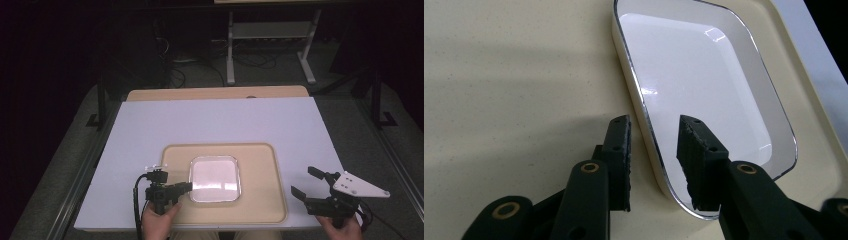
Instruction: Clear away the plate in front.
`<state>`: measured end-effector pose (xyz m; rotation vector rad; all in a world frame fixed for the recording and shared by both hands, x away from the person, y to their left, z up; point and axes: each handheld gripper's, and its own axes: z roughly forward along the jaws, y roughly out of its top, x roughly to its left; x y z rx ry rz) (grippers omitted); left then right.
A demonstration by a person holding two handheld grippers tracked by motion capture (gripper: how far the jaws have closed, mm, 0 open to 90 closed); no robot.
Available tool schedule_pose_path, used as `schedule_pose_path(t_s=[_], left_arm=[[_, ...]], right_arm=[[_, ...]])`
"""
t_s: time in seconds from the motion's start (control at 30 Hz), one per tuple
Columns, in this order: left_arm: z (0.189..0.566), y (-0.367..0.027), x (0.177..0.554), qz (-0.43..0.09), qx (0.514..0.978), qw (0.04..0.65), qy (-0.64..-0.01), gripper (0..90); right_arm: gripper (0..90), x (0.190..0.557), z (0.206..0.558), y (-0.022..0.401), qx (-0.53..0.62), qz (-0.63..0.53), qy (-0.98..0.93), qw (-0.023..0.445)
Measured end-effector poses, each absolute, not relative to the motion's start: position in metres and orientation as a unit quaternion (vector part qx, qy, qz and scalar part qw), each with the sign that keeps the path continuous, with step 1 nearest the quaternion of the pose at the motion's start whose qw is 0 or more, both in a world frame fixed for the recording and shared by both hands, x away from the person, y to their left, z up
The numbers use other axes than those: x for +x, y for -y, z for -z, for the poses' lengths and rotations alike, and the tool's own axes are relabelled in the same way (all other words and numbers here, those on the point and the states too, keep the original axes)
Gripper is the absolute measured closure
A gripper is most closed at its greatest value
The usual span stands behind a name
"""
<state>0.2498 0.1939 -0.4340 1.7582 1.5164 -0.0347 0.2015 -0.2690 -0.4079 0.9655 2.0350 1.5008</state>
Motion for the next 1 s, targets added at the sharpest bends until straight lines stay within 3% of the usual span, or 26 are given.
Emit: schedule_pose_path(t_s=[1.0], left_arm=[[0.417, -0.201, 0.246, -0.029, 0.724, 0.419, -0.547, 56.8]], right_arm=[[14.5, 0.2, 0.407, 0.273, 0.362, -0.538, -0.727, 0.226]])
